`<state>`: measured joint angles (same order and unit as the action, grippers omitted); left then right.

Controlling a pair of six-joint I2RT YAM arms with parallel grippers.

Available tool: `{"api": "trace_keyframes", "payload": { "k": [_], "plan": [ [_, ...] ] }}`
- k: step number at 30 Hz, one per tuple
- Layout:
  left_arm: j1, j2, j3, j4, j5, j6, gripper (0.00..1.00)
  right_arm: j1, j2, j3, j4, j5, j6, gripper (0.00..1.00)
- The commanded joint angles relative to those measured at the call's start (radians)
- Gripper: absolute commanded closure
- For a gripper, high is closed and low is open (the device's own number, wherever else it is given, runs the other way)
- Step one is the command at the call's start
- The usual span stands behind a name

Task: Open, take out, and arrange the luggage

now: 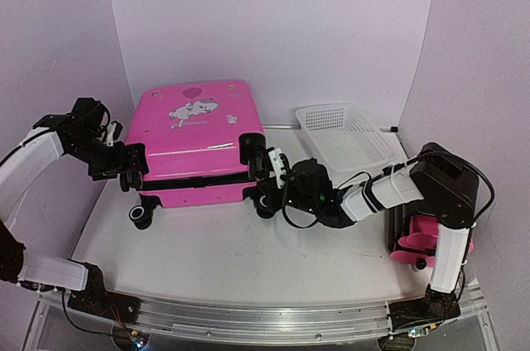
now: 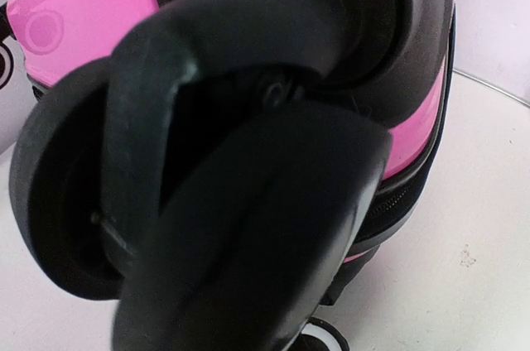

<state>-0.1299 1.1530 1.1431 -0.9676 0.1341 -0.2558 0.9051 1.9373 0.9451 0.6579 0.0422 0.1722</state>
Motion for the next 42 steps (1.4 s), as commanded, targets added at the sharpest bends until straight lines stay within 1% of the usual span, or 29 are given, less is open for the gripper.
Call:
{"api": "trace_keyframes", "payload": {
  "k": [1,3,4,5,8,10,12,15,17,20,24,29,34,40,42],
  "plan": [
    [0.006,0.072,-0.034,0.053,0.23,0.015,0.25,0.031,-0.078,0.072,-0.053,-0.078,-0.089,1.0],
    [0.006,0.067,-0.062,0.099,0.289,-0.008,0.37,0.033,-0.081,0.095,-0.099,-0.102,-0.111,1.0],
    [0.005,0.061,-0.079,0.137,0.322,-0.026,0.46,0.036,-0.082,0.104,-0.116,-0.113,-0.123,1.0],
    [0.004,0.059,-0.095,0.163,0.346,-0.045,0.52,0.039,-0.081,0.11,-0.124,-0.12,-0.136,1.0],
    [0.002,0.053,-0.143,0.253,0.41,-0.119,0.65,0.057,-0.079,0.121,-0.123,-0.138,-0.163,1.0],
    [-0.007,0.03,-0.205,0.35,0.454,-0.198,0.66,0.078,-0.072,0.138,-0.125,-0.135,-0.163,1.0],
    [-0.027,0.005,-0.249,0.445,0.467,-0.277,0.68,0.104,-0.058,0.168,-0.134,-0.104,-0.163,1.0],
    [-0.081,-0.03,-0.289,0.549,0.428,-0.371,0.7,0.15,-0.012,0.222,-0.154,-0.032,-0.141,1.0],
    [-0.114,-0.047,-0.292,0.582,0.39,-0.413,0.71,0.179,0.02,0.26,-0.157,0.016,-0.127,1.0],
    [-0.164,-0.073,-0.302,0.625,0.326,-0.467,0.72,0.193,0.079,0.343,-0.185,0.011,-0.082,1.0],
    [-0.238,-0.097,-0.333,0.701,0.267,-0.544,0.73,0.192,0.157,0.464,-0.251,-0.002,-0.067,1.0],
    [-0.375,-0.109,-0.347,0.755,0.159,-0.597,0.74,0.181,0.209,0.549,-0.277,-0.087,-0.071,1.0],
    [-0.544,-0.031,-0.288,0.778,0.069,-0.603,0.74,0.146,0.209,0.554,-0.287,-0.184,-0.055,1.0],
    [-0.64,0.133,-0.172,0.845,0.076,-0.585,0.74,0.058,0.178,0.519,-0.305,-0.368,-0.019,1.0],
    [-0.66,0.197,-0.121,0.852,0.085,-0.561,0.74,0.036,0.16,0.501,-0.313,-0.402,-0.033,1.0]
  ]
}}
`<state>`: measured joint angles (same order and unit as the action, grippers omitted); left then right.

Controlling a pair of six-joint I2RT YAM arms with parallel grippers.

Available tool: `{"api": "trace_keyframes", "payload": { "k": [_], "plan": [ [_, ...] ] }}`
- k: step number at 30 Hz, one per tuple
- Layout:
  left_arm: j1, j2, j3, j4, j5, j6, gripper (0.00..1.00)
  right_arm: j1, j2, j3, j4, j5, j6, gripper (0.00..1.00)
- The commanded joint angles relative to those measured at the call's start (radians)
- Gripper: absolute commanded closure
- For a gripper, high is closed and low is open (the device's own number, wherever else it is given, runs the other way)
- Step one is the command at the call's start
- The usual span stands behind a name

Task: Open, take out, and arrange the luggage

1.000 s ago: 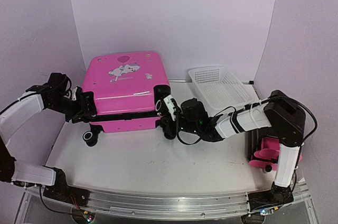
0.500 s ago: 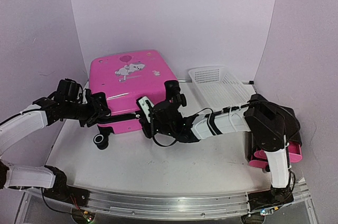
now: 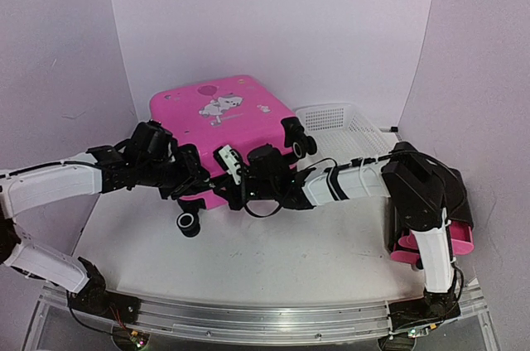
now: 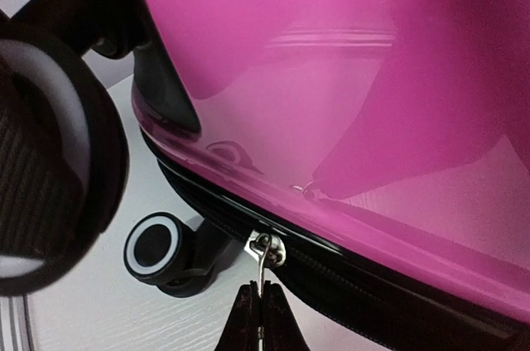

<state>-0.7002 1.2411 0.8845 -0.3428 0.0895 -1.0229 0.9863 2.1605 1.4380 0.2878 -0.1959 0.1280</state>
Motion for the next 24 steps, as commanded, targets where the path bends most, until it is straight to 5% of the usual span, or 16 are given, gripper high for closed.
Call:
{"api": "trace_keyframes", "payload": {
  "k": [1,6,11,13,19,24],
  "plan": [
    [-0.094,0.129,0.162,0.227,0.137,0.219,0.74,-0.056,-0.075,-0.001,0.054,-0.172,0.006,1.0],
    [-0.096,0.125,0.157,0.226,0.126,0.275,0.65,-0.072,-0.1,-0.02,0.042,-0.216,0.042,1.0],
    [-0.094,0.013,0.076,0.141,0.121,0.367,0.23,-0.026,-0.082,-0.022,0.099,-0.183,0.113,1.0],
    [-0.094,-0.064,0.043,0.055,0.07,0.415,0.15,-0.005,-0.076,-0.019,0.099,-0.145,0.122,1.0],
    [-0.044,-0.276,0.074,-0.298,-0.052,0.508,0.15,0.033,-0.041,-0.017,0.108,-0.017,0.157,1.0],
    [0.189,-0.322,0.065,-0.353,0.127,0.504,0.27,0.057,-0.05,-0.05,0.137,0.096,0.132,0.97]
  ]
}}
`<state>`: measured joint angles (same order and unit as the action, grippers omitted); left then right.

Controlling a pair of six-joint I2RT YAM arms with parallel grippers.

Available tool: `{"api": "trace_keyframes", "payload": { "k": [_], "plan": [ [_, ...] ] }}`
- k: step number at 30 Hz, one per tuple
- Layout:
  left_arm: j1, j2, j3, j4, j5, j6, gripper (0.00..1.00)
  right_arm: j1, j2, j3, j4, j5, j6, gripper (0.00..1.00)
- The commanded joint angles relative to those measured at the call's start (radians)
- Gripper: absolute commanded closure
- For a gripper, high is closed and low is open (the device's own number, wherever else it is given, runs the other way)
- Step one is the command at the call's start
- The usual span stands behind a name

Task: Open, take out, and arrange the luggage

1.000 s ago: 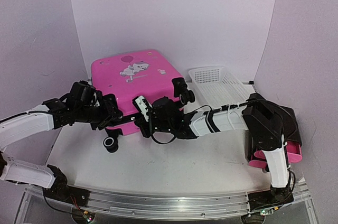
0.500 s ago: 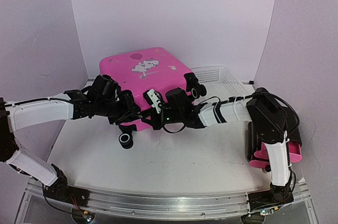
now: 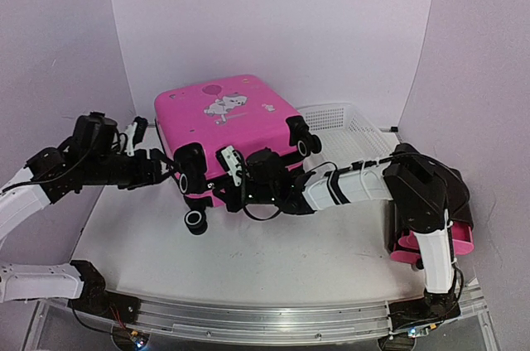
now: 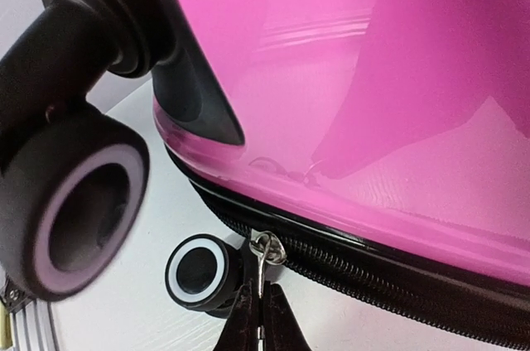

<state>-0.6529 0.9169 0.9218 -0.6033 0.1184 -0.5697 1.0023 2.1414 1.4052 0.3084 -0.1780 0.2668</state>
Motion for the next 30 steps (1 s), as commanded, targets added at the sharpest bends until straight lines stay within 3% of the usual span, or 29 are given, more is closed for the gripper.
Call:
{"api": "trace_keyframes", "payload": {
  "k": [1,6,10,20,27,30],
  "plan": [
    [0.18,0.03,0.038,-0.092,0.139,0.056,0.33,0.051,-0.027,-0.032,0.156,0.103,-0.01,0.96],
    [0.219,0.2,0.082,0.01,0.302,0.085,0.58,0.13,0.012,-0.017,0.266,0.252,-0.082,0.95],
    [0.219,0.241,0.03,0.098,0.385,0.068,0.68,0.193,0.044,0.037,0.3,0.359,-0.131,0.96],
    [0.219,0.262,-0.029,0.186,0.41,0.071,0.72,0.293,0.189,0.26,0.241,0.55,-0.2,1.0],
    [0.218,0.27,-0.05,0.203,0.401,0.099,0.73,0.358,0.307,0.452,0.236,0.78,-0.364,1.0],
    [0.219,0.266,-0.053,0.199,0.389,0.111,0.73,0.358,0.341,0.529,0.169,0.773,-0.374,1.0]
  ]
}}
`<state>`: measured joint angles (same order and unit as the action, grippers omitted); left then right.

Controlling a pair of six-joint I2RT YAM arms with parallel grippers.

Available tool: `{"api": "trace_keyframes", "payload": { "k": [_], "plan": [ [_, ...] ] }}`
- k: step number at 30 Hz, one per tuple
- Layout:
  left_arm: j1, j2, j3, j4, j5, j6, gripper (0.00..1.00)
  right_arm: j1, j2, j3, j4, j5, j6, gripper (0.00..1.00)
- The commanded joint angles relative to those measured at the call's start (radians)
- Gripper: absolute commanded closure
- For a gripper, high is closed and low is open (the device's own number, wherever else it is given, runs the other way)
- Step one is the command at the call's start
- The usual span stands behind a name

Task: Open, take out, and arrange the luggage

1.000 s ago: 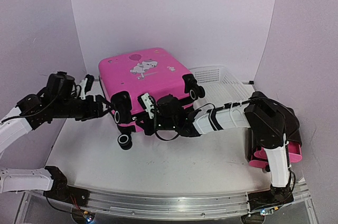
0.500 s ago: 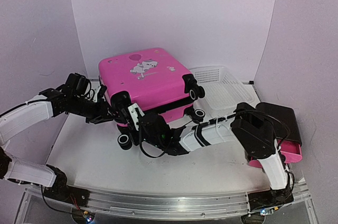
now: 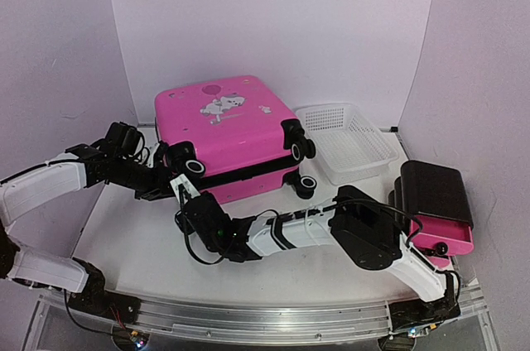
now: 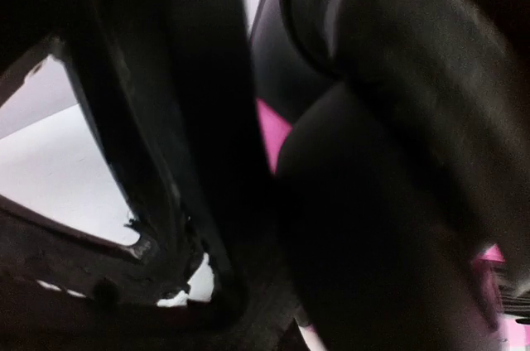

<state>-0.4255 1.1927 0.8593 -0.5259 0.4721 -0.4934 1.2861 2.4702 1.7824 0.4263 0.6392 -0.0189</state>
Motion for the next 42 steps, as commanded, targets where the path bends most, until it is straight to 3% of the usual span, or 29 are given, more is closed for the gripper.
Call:
{"api": "trace_keyframes", "payload": {
  "k": [1,7,11,13,15,19,24,29,36,39,42],
  "plan": [
    [-0.009,-0.022,0.01,0.11,0.012,0.037,0.73,0.074,0.029,0.186,0.019,-0.059,-0.09,1.0],
    [-0.006,-0.183,-0.027,-0.049,-0.287,0.033,0.54,0.072,0.102,0.267,0.019,-0.147,-0.081,0.97],
    [0.013,-0.245,-0.024,-0.142,-0.364,0.038,0.46,0.068,0.103,0.268,0.02,-0.217,-0.073,0.88],
    [0.031,-0.257,-0.03,-0.153,-0.328,0.035,0.45,0.068,0.052,0.203,0.01,-0.218,-0.054,0.73],
    [0.051,-0.261,-0.037,-0.152,-0.281,0.027,0.43,0.067,-0.039,0.071,-0.021,-0.219,-0.021,0.52],
    [0.085,-0.255,-0.075,-0.095,-0.194,0.01,0.41,0.059,-0.242,-0.142,-0.168,-0.27,0.077,0.21],
    [0.116,-0.217,-0.168,0.149,-0.045,-0.003,0.42,0.019,-0.45,-0.282,-0.362,-0.357,0.198,0.05],
    [0.116,-0.174,-0.27,0.386,-0.042,0.056,0.38,-0.05,-0.52,-0.357,-0.4,-0.443,0.293,0.02],
    [0.115,-0.061,-0.296,0.567,-0.099,0.101,0.6,-0.083,-0.528,-0.365,-0.4,-0.474,0.302,0.02],
    [0.116,-0.011,-0.325,0.668,-0.112,0.106,0.64,-0.098,-0.526,-0.349,-0.398,-0.491,0.31,0.02],
    [0.115,0.025,-0.372,0.785,-0.097,0.09,0.61,-0.099,-0.515,-0.316,-0.398,-0.481,0.308,0.02]
  ]
}}
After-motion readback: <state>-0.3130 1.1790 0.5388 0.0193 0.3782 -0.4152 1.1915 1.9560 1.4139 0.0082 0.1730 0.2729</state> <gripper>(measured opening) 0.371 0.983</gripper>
